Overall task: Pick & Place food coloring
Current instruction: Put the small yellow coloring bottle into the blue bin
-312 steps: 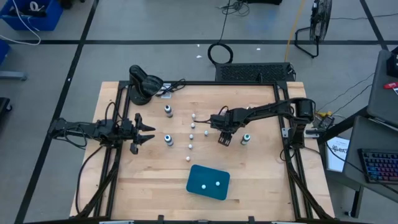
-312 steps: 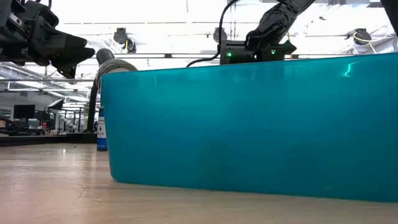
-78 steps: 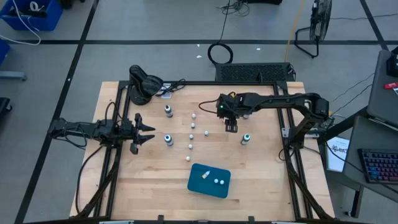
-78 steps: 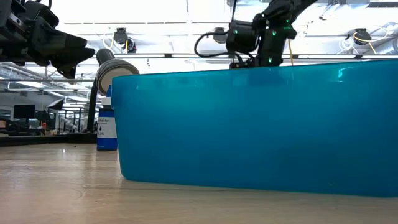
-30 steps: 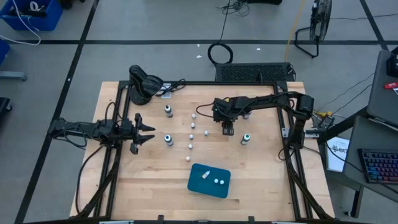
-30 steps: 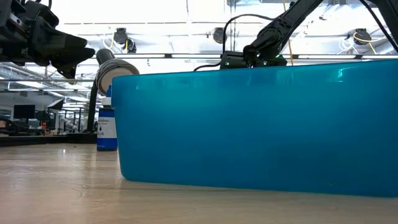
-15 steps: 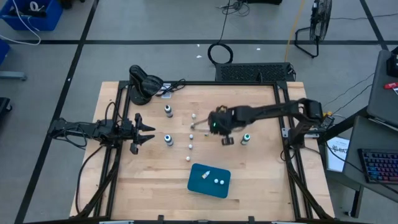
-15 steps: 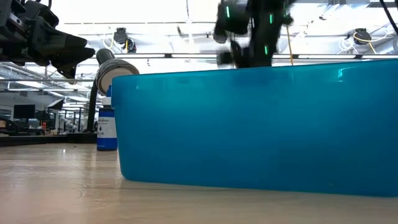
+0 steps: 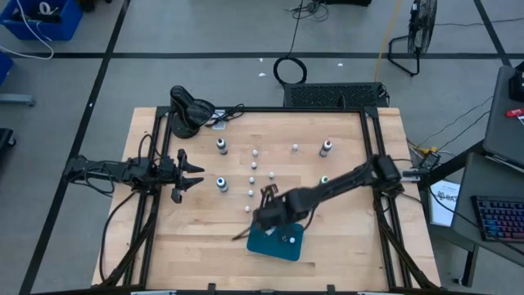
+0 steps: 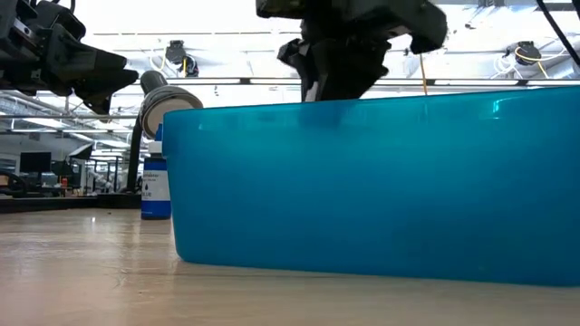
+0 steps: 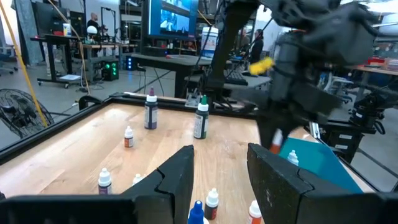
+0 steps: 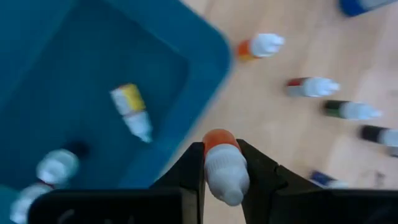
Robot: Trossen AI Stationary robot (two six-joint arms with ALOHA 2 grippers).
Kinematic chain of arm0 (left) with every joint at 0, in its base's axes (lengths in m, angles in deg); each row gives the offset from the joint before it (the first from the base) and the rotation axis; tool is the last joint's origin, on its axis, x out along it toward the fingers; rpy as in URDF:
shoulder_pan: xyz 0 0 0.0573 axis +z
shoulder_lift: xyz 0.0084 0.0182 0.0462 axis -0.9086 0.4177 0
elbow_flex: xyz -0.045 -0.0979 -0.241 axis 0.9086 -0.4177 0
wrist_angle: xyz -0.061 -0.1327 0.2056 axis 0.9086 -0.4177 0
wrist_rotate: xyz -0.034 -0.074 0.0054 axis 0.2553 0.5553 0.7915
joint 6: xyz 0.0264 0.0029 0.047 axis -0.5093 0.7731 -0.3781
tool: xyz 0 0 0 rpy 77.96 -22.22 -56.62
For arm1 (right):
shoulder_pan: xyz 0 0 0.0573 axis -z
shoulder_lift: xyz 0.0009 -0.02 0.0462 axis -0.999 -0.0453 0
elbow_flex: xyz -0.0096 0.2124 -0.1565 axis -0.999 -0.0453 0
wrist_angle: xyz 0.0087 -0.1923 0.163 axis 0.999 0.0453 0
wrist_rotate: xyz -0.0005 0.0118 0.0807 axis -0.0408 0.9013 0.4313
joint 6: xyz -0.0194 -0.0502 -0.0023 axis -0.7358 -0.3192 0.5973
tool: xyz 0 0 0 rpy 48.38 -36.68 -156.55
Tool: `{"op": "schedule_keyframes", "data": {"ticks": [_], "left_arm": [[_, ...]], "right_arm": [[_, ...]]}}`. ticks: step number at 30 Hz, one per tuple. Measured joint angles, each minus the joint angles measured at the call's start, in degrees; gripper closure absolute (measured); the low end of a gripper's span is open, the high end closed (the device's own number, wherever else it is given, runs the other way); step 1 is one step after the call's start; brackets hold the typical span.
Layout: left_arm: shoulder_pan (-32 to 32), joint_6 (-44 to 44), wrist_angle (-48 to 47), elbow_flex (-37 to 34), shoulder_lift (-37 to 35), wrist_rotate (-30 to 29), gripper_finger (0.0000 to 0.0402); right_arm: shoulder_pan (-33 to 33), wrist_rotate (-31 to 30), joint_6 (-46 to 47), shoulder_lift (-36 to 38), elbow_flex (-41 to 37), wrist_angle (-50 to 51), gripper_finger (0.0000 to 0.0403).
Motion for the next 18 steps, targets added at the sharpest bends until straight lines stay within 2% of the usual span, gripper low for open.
{"op": "schedule_keyframes", "data": {"ticks": [8, 18], "left_arm": [[0.0, 0.0, 0.0, 0.0, 0.0, 0.0, 0.0249], [0.0, 0.0, 0.0, 0.0, 0.0, 0.0, 0.0249]], "right_arm": [[-5.6, 0.0, 10.9, -6.1, 8.8, 3.9, 0.0351], [-8.9, 0.2, 20.7, -5.7, 9.1, 4.0, 0.0351]]}}
